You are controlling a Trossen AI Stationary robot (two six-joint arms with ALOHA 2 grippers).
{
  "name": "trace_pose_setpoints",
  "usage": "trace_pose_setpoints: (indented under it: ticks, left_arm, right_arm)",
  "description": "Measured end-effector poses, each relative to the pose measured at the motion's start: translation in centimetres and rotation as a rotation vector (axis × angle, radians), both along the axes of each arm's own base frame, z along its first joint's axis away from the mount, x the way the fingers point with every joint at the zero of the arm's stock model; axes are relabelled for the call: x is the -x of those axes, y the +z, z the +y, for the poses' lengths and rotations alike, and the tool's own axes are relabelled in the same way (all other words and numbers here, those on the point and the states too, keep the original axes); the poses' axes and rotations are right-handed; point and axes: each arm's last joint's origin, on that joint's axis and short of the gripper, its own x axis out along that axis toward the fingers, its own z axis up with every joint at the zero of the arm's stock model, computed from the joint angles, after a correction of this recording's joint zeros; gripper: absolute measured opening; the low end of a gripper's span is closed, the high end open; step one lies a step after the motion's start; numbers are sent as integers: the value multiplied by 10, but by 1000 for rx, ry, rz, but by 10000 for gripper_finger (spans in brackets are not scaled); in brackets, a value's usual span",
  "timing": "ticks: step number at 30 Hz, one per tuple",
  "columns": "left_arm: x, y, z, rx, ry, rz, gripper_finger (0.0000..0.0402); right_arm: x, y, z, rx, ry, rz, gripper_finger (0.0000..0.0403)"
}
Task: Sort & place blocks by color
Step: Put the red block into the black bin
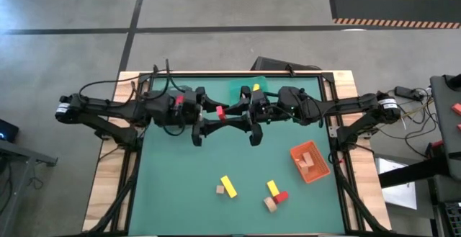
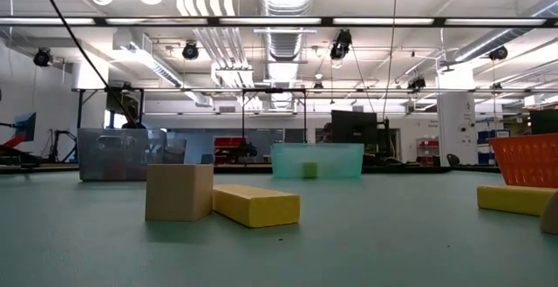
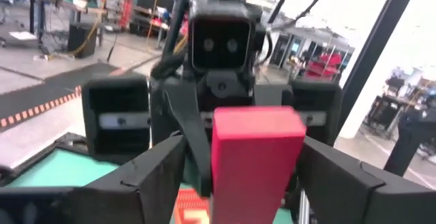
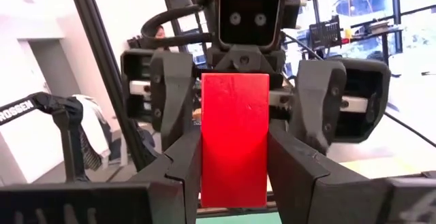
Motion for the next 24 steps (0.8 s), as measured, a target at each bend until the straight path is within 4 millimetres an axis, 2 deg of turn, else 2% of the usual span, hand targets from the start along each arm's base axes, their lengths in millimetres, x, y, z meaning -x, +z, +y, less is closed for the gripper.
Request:
trace_pose_setpoints:
  ticks: [5,11,16,24]
  left_arm:
    - [3,4,1,5,11,-23,202]
    - [3,4,1,7,16,-24,128]
    - [4,4,1,8,18,-24,120]
    - [3,2,5,55,30,2,120]
  right_arm:
    - [0,-2,0,-4,0,9,119]
    - [0,-3,0,-9,-5,14,119]
    - [-1,-3,0,-11,-9,16,123]
    - [-2,-9,-3,-5,-40,150,228]
